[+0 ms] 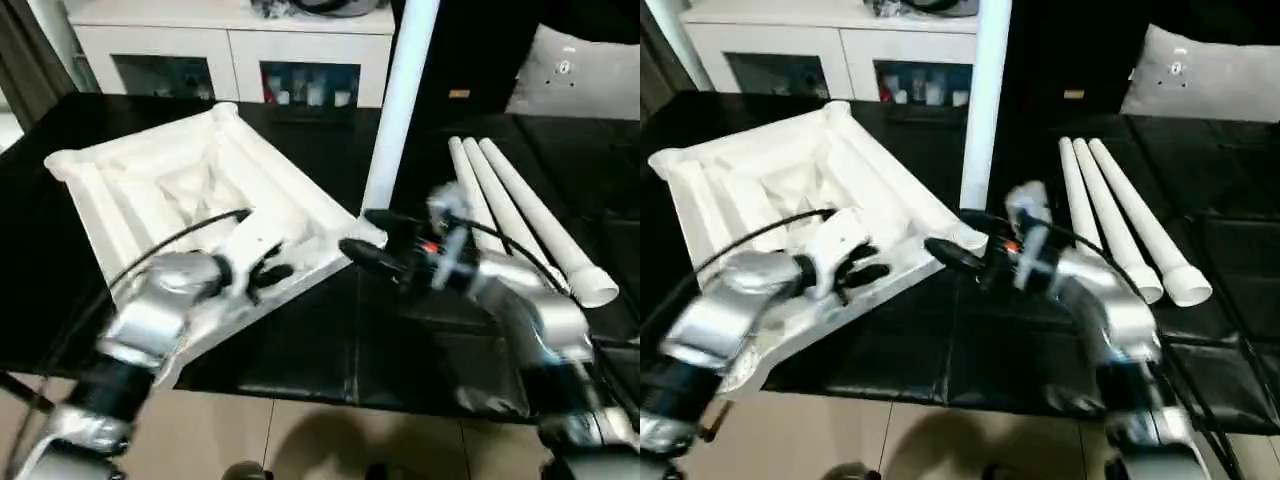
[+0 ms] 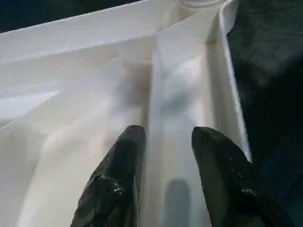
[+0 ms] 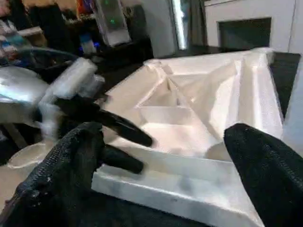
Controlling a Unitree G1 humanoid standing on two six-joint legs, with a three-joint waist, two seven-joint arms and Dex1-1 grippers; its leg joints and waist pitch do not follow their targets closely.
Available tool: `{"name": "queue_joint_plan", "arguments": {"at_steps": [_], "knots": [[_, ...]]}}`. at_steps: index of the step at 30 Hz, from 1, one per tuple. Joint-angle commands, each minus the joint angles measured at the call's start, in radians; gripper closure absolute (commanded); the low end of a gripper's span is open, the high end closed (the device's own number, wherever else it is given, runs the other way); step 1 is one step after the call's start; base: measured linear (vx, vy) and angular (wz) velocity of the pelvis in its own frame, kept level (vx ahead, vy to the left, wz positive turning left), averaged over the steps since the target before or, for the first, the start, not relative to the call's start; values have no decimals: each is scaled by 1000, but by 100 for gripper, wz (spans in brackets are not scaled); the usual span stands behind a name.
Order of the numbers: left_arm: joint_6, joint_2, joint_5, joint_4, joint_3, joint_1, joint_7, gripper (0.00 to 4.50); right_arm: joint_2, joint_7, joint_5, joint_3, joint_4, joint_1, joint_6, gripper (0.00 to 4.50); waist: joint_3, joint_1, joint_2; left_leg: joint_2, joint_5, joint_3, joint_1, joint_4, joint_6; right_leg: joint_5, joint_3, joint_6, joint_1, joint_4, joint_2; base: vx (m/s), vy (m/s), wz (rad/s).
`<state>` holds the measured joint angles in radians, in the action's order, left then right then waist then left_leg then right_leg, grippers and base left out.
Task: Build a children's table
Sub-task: Rotate table base
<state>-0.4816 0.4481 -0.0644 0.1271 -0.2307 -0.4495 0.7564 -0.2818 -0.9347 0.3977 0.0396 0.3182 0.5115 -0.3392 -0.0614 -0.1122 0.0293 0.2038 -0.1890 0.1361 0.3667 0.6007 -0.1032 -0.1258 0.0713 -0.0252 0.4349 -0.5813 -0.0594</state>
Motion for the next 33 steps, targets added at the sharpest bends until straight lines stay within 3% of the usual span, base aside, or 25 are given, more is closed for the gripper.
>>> {"name": "queue_joint_plan", "arguments": {"at_steps": [1, 5, 12, 14, 17, 22, 24, 26, 30, 33], "knots": [[-12, 4, 16, -28, 8, -1, 13, 265, 2, 13, -20, -5, 29, 16, 25, 0, 81, 3, 5, 7, -193, 15, -2, -67, 38, -377, -29, -148, -67, 64, -61, 0, 0, 0], [-41, 18, 35, -72, 26, 13, 28, 265, 27, 135, -61, -59, 223, 118, 137, 0, 82, 0, 6, 7, -174, 16, 2, -66, 30, -316, -31, -177, -70, 55, -61, 0, 0, 0], [-74, 26, 50, -129, 20, 30, 38, 265, 21, 401, -89, -167, 457, 220, 277, 0, 82, -5, 12, 4, -200, 21, -10, -64, 17, -320, -31, -185, -64, 57, -57, 0, 0, 0], [-83, 28, 55, -139, 20, 28, 34, 265, -5, 462, -113, -184, 545, 241, 330, 0, 81, -1, 11, 3, -205, 20, -4, -65, 11, -305, -28, -191, -68, 50, -54, 0, 0, 0], [-90, 35, 51, -150, 23, 31, 31, 265, -18, 416, -135, -162, 532, 217, 341, 0, 80, 4, 6, -2, -211, 21, 3, -64, 24, -317, -26, -176, -77, 52, -54, 0, 0, 0], [-93, 62, 37, -157, 37, 33, 22, 265, -15, 309, -152, -101, 399, 134, 323, 0, 77, 19, 2, -3, -190, 21, 9, -64, 52, -342, -23, -159, -79, 59, -52, 0, 0, 0], [-88, 97, 23, -158, 35, 33, 28, 265, -19, 269, -159, -57, 336, 88, 315, 0, 72, 23, 4, -3, -204, 22, 7, -64, 55, -381, -22, -149, -74, 64, -51, 0, 0, 0], [-74, 146, -4, -148, 28, 32, 40, 299, -25, 257, -171, -18, 279, 41, 285, 0, 70, 25, 5, -3, -227, 21, 3, -66, 54, -436, -21, -129, -70, 70, -50, 0, 0, 0], [-70, 201, -34, -126, 31, 20, 43, 334, -17, 275, -203, 8, 240, -4, 244, 0, 63, 28, 12, -4, -279, 18, -6, -71, 41, -522, -18, -93, -60, 83, -46, 0, 0, 0], [-70, 234, -45, -107, 34, 8, 37, 343, -6, 292, -225, 21, 221, -26, 223, 0, 66, 25, 14, 0, -278, 17, -10, -71, 34, -473, -22, -117, -59, 77, -49, 0, 0, 0]]}}
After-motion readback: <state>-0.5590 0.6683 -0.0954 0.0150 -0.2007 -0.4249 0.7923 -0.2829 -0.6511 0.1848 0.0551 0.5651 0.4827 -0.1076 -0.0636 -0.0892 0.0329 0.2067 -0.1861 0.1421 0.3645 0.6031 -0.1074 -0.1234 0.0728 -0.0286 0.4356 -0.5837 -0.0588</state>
